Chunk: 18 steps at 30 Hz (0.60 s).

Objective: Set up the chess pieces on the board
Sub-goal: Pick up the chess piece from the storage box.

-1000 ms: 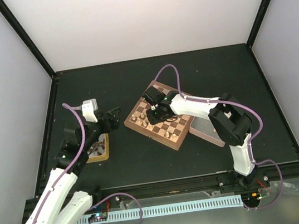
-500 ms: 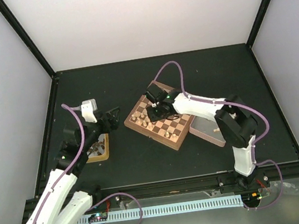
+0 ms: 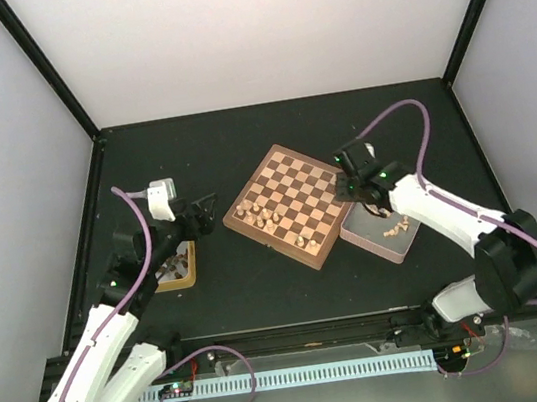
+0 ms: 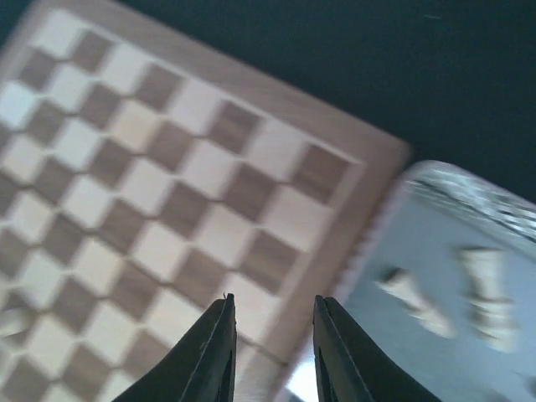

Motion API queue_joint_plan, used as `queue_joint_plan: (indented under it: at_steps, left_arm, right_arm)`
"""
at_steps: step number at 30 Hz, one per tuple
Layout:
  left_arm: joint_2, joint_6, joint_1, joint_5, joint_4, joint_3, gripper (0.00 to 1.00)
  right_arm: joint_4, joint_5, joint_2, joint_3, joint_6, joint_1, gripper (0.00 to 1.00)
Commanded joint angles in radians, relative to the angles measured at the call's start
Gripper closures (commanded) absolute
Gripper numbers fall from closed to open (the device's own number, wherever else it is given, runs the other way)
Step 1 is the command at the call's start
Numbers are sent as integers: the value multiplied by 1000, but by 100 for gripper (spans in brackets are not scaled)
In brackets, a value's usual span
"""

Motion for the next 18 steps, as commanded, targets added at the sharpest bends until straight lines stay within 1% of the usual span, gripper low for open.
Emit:
queue_joint_plan:
  at_steps: [1,4,7,11,15,18]
  left_arm:
    - [4,14,7,70,44,1,5]
    - [16,0,7,100,73,-3,5]
    - [29,-10,6,145,82,-1,5]
    - [35,-22,5,171,79,5,5]
    - [27,-31,5,171,58,8,5]
    - [22,-36,5,167,52,4,5]
  right_arm:
    - [-36,129,-78,-114,19,-88,74]
    - [-25,141,-101,-184,16,-155,74]
    - [23,97,-93,-228,-3,-223,73]
    - [69,16,-10,-213,-37,-287,72]
    - [87,-3,65,-187,-56,-317,72]
    - [109,-12,88,-189,-71,-333,72]
